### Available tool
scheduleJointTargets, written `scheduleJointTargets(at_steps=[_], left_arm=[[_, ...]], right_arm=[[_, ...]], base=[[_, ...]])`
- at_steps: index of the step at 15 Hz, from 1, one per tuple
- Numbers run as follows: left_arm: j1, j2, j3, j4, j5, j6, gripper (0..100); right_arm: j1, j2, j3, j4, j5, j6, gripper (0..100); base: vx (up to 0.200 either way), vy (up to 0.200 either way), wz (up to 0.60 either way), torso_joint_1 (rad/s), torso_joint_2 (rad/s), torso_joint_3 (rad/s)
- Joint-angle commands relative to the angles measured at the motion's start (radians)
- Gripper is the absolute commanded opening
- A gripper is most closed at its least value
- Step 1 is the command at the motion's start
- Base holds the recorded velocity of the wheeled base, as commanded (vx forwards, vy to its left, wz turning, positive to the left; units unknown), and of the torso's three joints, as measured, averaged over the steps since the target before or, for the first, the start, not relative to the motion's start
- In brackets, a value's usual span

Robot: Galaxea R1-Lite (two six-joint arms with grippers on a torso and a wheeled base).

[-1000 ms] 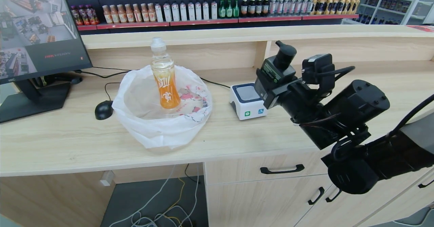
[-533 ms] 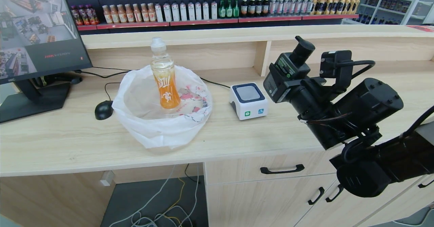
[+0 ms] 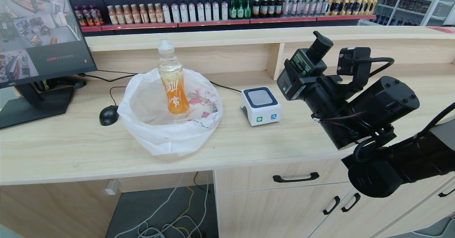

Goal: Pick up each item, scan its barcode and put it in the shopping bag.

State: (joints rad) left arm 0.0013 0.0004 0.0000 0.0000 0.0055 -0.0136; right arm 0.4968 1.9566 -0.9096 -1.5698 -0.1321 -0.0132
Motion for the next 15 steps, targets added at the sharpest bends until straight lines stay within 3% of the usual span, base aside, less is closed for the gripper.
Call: scheduleJointTargets(at_steps=[1, 12, 15], left_arm=[[0.0, 0.0, 0.0, 0.0, 0.001, 0.001, 100], [0.0, 0.0, 0.0, 0.0, 0.001, 0.0, 100], [0.0, 0.0, 0.0, 0.0, 0.001, 0.001, 100]], right_arm=[[0.002, 0.008, -0.014, -0.001, 0.0, -0.001, 0], [0.034, 0.044, -0.088, -0.001, 0.0, -0.022, 0], [0.04, 0.047, -0.104, -0.001, -0.041, -0.016, 0]], base=[[0.0, 0.2, 0.0, -0.002, 0.01, 0.002], [0.0, 0.2, 0.0, 0.001, 0.0, 0.001], [0.0, 0.133, 0.0, 0.002, 0.0, 0.003]])
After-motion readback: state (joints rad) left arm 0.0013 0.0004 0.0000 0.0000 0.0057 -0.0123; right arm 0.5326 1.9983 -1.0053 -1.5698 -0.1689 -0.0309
